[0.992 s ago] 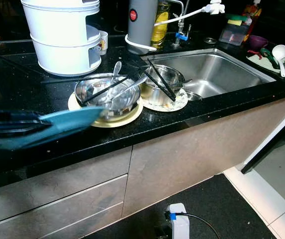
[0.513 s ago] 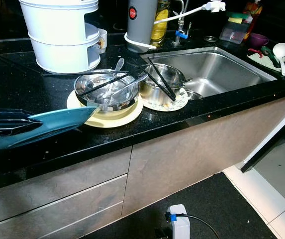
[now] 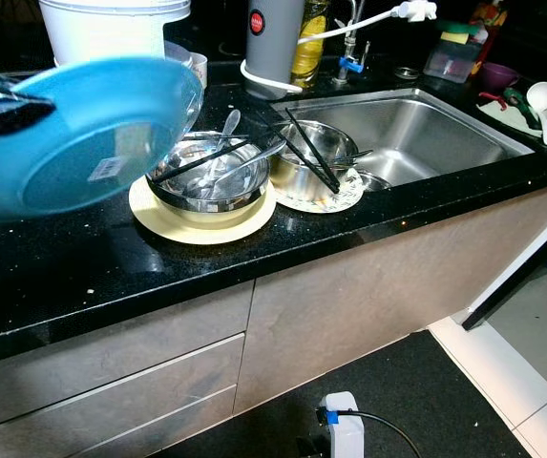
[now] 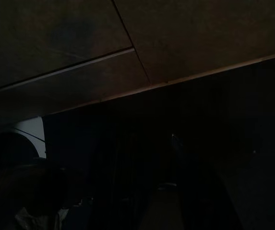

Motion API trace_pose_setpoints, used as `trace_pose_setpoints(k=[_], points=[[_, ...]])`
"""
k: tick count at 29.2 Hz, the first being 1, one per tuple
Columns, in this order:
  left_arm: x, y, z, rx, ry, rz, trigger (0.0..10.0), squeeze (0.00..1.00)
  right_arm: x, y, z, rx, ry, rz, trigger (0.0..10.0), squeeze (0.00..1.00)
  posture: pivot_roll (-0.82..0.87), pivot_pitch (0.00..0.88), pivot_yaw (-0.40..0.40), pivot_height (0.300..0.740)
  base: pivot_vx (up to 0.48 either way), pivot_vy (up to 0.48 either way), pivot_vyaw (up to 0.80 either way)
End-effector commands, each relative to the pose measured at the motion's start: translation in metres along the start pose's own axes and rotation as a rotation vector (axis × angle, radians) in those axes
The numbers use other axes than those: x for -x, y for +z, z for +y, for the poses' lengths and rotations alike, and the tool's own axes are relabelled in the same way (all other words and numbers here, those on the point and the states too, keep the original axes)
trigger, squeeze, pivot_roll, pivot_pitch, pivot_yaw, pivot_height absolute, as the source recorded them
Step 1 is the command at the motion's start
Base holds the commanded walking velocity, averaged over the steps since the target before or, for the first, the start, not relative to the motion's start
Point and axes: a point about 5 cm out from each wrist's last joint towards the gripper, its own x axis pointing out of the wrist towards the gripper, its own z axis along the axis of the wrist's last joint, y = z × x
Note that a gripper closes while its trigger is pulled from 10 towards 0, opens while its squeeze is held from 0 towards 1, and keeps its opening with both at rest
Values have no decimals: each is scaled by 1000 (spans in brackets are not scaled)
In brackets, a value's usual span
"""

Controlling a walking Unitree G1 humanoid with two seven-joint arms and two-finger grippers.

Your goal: Kitchen organization

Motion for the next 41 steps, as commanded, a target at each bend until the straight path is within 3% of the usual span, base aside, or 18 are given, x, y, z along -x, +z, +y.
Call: trace_pose_setpoints(k=[1,2,4,5,6,10,13,16,18,20,25,27,29,33,41], points=[[0,2,1,18,-8,-43,0,0,3,-7,-2,-8,-11,24,10000,0,40,175,-93,740,0,0,0],[1,3,2,30,-8,-59,0,0,3,-7,-2,-8,-12,24,10000,0,40,175,-93,740,0,0,0],[6,5,8,135,-14,-203,0,0,3,-7,-2,-8,-12,24,10000,0,39,176,-92,740,0,0,0],[6,5,8,135,-14,-203,0,0,3,-7,-2,-8,-12,24,10000,0,39,176,-92,740,0,0,0],[12,3,12,211,-4,-285,0,0,3,-7,-2,-8,-13,24,10000,0,38,175,-92,740,0,0,0],[15,-1,14,275,4,-336,0,0,3,-7,-2,-9,-13,24,10000,0,37,174,-89,740,0,0,0],[13,-8,12,369,-26,-398,0,0,3,-7,-2,-8,-14,24,10000,0,36,172,-88,740,0,0,0],[12,-14,8,412,-50,-402,0,0,3,-8,-2,-8,-14,24,10000,0,34,170,-87,740,0,0,0],[5,-31,-2,506,-75,-399,0,0,3,-8,-2,-8,-14,25,10000,0,34,170,-87,740,0,0,0],[0,-38,-7,550,-98,-401,0,0,3,-7,-2,-7,-13,25,10000,0,34,170,-87,740,0,0,0],[-5,-55,-20,624,-144,-357,0,0,3,-8,-2,-7,-11,24,10000,0,35,165,-86,740,0,0,0],[-7,-72,-33,688,-185,-266,0,0,3,-7,-1,-8,-12,23,10000,0,35,166,-85,740,0,0,0],[-8,-77,-36,709,-198,-249,0,0,3,-7,-1,-9,-13,23,10000,0,35,167,-85,740,0,0,0],[-30,-94,-56,778,-249,-206,0,0,3,-7,-1,-11,-15,22,10000,0,33,169,-82,740,0,0,0],[-52,-115,-90,789,-320,-2,0,0,3,-7,-1,-12,-16,22,10000,0,33,173,-83,740,0,0,0]])
